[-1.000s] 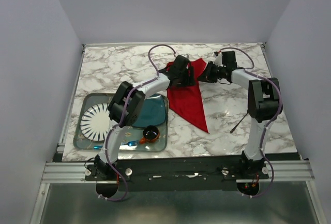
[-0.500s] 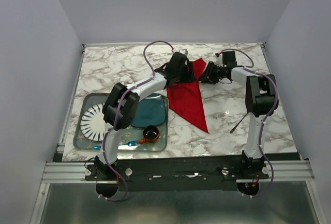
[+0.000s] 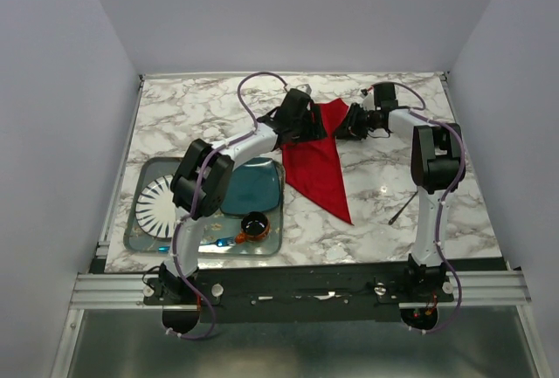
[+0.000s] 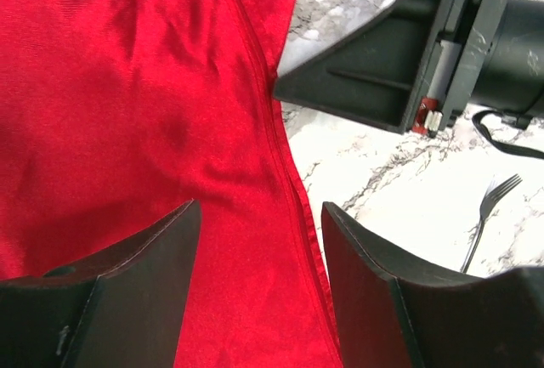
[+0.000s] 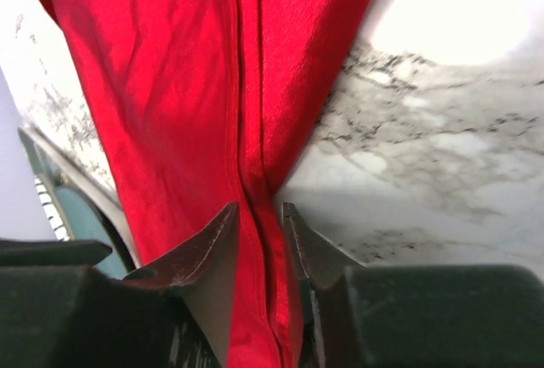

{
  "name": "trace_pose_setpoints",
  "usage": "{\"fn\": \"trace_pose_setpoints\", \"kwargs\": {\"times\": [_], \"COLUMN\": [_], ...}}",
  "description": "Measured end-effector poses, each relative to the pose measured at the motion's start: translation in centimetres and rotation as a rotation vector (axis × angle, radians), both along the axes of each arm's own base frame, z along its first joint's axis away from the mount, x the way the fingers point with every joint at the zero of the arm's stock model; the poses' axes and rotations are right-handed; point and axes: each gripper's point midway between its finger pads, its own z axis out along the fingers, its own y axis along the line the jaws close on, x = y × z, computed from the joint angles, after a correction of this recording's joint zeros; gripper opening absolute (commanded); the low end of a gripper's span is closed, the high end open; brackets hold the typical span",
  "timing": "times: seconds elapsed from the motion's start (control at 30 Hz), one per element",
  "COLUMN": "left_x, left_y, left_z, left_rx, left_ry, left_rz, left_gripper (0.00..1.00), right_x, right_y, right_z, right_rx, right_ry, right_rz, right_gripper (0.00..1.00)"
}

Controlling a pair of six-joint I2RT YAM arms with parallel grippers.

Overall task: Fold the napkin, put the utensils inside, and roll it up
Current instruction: Flatten the napkin out

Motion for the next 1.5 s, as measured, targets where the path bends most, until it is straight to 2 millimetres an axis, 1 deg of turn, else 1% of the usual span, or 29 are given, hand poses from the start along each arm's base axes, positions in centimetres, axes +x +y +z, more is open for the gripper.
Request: {"fn": "trace_pose_setpoints", "kwargs": {"times": [0.17,0.2,0.23,0.33,0.4,0.43,0.47,0.5,0.57,0.6,0.7,0.8,0.83,0.87,0.9,0.93,0.97,1.0,1.1,1.17,1.23,1.3,1.4,1.5], "left_x": [0.2,0.2,0.2,0.1,0.0,0.0,-0.1,-0.1,-0.1,-0.1,-0.1,-0.4,-0.4,-0.6,-0.8,-1.0,-1.1,-1.4,-2.1,-3.5,-4.6,-5.3,-5.7,-5.8], "left_y": [0.3,0.3,0.3,0.2,0.1,0.0,0.0,0.0,-0.1,-0.1,-0.1,-0.3,-0.4,-0.6,-0.8,-1.0,-1.1,-1.4,-2.0,-1.8,-1.8,-1.8,-2.1,-2.5], "left_z": [0.0,0.1,0.1,0.1,0.1,0.1,0.2,0.2,0.2,0.2,0.2,0.3,0.4,0.5,0.5,0.6,0.6,0.7,0.4,-0.7,-1.7,-2.3,-2.6,-2.4], "left_rx": [-0.014,-0.017,-0.019,-0.026,-0.032,-0.034,-0.036,-0.04,-0.043,-0.044,-0.045,-0.056,-0.06,-0.069,-0.073,-0.081,-0.086,-0.09,-0.093,-0.075,-0.057,-0.044,-0.037,-0.042], "left_ry": [0.014,0.016,0.017,0.024,0.028,0.029,0.032,0.034,0.037,0.037,0.038,0.045,0.048,0.053,0.057,0.06,0.065,0.065,0.059,0.078,0.095,0.104,0.103,0.092], "left_rz": [0.007,0.009,0.009,0.006,0.002,0.001,0.001,0.002,0.002,0.002,0.002,-0.012,-0.019,-0.031,-0.037,-0.049,-0.056,-0.07,-0.092,-0.106,-0.12,-0.131,-0.143,-0.15], "left_gripper": [0.7,0.7,0.7,0.7,0.7,0.7,0.7,0.7,0.7,0.7,0.68,0.61,0.62,0.64,0.68,0.74,0.77,0.78,0.79,0.79,0.77,0.77,0.79,0.78], "right_x": [-0.6,-0.7,-0.7,-0.9,-0.7,-0.6,-0.5,-0.4,-0.3,-0.4,-0.7,-1.1,-1.8,-2.3,-3.0,-3.5,-4.0,-4.6,-5.7,-6.3,-6.7,-7.0,-7.2,-7.4], "right_y": [0.4,0.5,0.5,0.8,0.9,0.9,1.0,1.0,1.1,1.2,1.3,1.4,1.3,1.3,1.3,1.4,1.5,1.5,1.7,1.9,2.1,2.2,2.3,2.4], "right_z": [0.0,0.0,0.0,-0.1,0.0,-0.1,-0.1,-0.2,-0.3,-0.4,-0.3,0.0,0.4,0.8,1.6,2.3,2.9,4.2,7.1,8.3,9.0,9.0,8.6,8.5], "right_rx": [0.026,0.031,0.033,0.048,0.05,0.052,0.053,0.052,0.054,0.059,0.07,0.074,0.076,0.079,0.088,0.095,0.107,0.119,0.156,0.18,0.204,0.226,0.247,0.26], "right_ry": [0.023,0.026,0.028,0.039,0.043,0.046,0.051,0.052,0.052,0.055,0.06,0.047,0.048,0.048,0.037,0.027,0.021,-0.003,-0.067,-0.096,-0.111,-0.106,-0.092,-0.08], "right_rz": [0.016,0.02,0.022,0.035,0.042,0.046,0.05,0.053,0.068,0.077,0.093,0.104,0.105,0.107,0.108,0.11,0.11,0.111,0.11,0.107,0.103,0.095,0.08,0.068], "right_gripper": [0.34,0.38,0.39,0.37,0.33,0.25,0.21,0.12,0.03,0.01,0.01,0.01,0.01,0.01,0.01,0.01,0.01,0.01,0.01,0.01,0.01,0.01,0.01,0.01]}}
